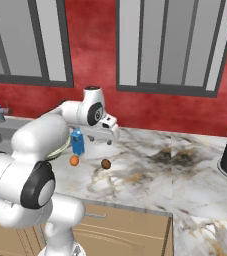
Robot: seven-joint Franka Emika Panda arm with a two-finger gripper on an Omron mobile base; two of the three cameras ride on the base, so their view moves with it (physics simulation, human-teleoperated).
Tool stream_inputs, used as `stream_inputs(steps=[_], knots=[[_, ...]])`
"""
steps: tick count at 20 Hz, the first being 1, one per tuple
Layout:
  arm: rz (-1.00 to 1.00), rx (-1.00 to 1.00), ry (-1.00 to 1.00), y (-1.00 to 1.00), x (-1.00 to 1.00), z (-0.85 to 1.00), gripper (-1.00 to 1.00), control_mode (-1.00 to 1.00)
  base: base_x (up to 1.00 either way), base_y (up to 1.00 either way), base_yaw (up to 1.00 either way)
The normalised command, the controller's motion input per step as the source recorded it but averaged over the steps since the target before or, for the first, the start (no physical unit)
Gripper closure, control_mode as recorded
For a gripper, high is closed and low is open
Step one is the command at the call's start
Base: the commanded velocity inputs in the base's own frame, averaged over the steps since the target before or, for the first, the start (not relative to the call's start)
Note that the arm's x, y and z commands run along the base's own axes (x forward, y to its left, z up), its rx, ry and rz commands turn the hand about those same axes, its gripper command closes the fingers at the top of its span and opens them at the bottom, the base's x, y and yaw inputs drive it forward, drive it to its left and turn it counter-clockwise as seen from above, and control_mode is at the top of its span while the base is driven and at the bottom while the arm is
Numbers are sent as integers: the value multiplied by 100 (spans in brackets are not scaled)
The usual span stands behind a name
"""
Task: Gather the eggs and milk located in the vicinity of the sink area and place them right next to the bowl.
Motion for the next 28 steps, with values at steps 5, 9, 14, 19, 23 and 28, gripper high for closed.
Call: stream_inputs(steps=[5, 9, 14, 19, 23, 28], knots=[[33, 0, 8, -12, 2, -38, -100, -100, 0, 0, 0], [34, 0, 7, -6, 0, -43, -100, -100, 0, 0, 0], [25, 0, 0, 0, 0, -27, -100, -100, 0, 0, 0], [16, 1, 0, 0, 13, -24, -100, -100, 0, 0, 0], [9, 0, 0, 0, 17, -29, -100, -100, 0, 0, 0], [3, 0, 0, 0, 16, -13, -100, -100, 0, 0, 0]])
